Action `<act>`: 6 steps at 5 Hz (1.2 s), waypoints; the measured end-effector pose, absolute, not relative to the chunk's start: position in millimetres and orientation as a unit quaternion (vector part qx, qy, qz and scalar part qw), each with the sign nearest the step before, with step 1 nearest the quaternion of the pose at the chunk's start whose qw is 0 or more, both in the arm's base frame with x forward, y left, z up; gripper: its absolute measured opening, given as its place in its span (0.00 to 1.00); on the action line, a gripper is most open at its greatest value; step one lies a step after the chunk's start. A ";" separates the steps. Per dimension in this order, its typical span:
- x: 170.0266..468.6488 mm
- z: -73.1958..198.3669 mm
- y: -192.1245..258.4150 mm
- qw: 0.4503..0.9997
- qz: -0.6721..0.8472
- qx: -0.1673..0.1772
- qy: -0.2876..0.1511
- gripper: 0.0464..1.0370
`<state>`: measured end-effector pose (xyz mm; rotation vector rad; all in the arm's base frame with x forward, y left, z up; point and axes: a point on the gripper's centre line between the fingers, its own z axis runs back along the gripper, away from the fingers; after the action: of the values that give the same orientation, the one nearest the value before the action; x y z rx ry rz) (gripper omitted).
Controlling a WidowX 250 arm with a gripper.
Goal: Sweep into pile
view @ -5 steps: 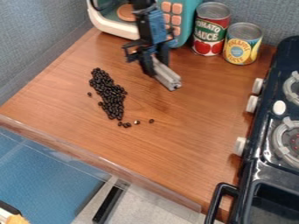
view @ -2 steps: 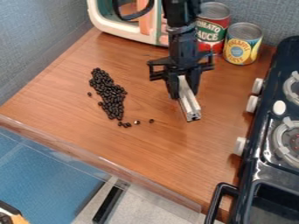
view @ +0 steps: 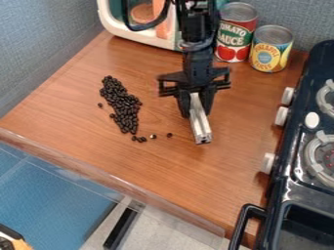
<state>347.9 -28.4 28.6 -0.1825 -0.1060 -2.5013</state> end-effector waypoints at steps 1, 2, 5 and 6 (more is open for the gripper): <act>350.4 27.1 -23.9 0.315 -0.947 -0.056 -0.029 0.34; 350.2 18.2 -22.1 0.320 -0.945 -0.060 -0.021 0.34; 347.3 12.1 -5.3 0.349 -0.935 -0.064 -0.004 0.34; 344.8 11.3 1.7 0.358 -0.931 -0.070 0.003 0.34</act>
<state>344.8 1.7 11.3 -0.1817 0.0065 -2.4022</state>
